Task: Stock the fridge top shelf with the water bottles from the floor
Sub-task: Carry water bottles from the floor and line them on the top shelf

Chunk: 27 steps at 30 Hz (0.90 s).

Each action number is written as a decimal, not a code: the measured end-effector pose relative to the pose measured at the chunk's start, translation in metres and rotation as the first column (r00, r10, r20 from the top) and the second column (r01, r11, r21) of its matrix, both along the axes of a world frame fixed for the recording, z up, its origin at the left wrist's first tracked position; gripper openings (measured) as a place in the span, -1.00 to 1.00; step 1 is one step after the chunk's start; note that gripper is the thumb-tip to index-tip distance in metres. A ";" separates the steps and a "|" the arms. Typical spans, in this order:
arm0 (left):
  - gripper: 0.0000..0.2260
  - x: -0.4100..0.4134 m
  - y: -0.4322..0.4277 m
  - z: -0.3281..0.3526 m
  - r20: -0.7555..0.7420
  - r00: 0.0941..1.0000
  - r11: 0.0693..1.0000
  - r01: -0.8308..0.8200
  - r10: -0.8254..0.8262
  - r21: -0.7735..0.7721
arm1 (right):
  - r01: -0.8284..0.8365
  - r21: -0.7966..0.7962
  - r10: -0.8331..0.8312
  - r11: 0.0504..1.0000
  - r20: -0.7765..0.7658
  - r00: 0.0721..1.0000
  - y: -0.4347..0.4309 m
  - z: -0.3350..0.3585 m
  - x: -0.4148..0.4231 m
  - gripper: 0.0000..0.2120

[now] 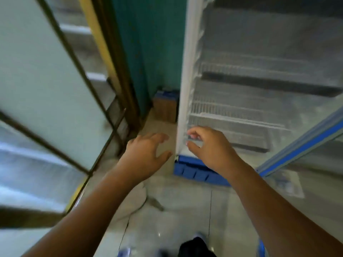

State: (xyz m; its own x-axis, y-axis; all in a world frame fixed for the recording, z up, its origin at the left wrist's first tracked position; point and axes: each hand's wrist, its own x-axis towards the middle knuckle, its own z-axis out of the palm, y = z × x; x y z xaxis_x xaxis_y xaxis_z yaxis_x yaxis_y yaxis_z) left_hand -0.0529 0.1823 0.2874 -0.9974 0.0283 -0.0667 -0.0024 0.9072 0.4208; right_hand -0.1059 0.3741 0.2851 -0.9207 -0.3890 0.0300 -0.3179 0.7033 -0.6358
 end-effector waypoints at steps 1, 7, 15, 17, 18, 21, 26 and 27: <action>-0.59 0.018 -0.012 -0.019 0.040 0.999 0.999 -0.037 0.037 0.009 | -0.040 0.026 0.038 0.999 0.049 0.998 -0.015 -0.020 0.011 -0.75; -0.63 0.124 -0.079 -0.163 0.310 0.898 0.934 -0.350 0.311 0.076 | -0.310 0.139 0.239 0.940 0.380 0.894 -0.095 -0.177 0.077 -0.74; -0.69 0.274 -0.124 -0.418 0.595 0.626 0.769 -0.639 0.504 0.020 | -0.592 0.183 0.306 0.785 0.717 0.627 -0.167 -0.448 0.195 -0.73; -0.67 0.302 -0.127 -0.479 0.634 0.562 0.725 -0.688 0.531 0.002 | -0.667 0.185 0.309 0.722 0.776 0.550 -0.179 -0.512 0.225 -0.71; -0.66 0.315 -0.127 -0.510 0.652 0.533 0.707 -0.708 0.539 -0.005 | -0.698 0.185 0.307 0.691 0.800 0.515 -0.184 -0.542 0.238 -0.69; -0.66 0.349 -0.126 -0.596 0.695 0.440 0.630 -0.776 0.569 -0.024 | -0.759 0.202 0.324 0.619 0.814 0.481 -0.205 -0.627 0.271 -0.60; -0.67 0.387 -0.123 -0.701 0.710 0.326 0.484 -0.875 0.624 -0.023 | -0.701 0.216 0.381 0.680 0.713 0.589 -0.253 -0.741 0.307 -0.37; -0.67 0.391 -0.123 -0.716 0.706 0.314 0.460 -0.888 0.635 -0.019 | -0.688 0.205 0.399 0.696 0.687 0.608 -0.262 -0.760 0.311 -0.34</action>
State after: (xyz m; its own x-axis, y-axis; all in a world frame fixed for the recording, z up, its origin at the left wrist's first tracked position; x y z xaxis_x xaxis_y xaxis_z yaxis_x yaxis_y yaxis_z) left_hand 0.3384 0.0596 -0.4289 -0.3153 -0.5786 -0.7522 -0.9479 0.1545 0.2786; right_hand 0.2049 0.1123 -0.4747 -0.3036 -0.6556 -0.6914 -0.4249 0.7426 -0.5176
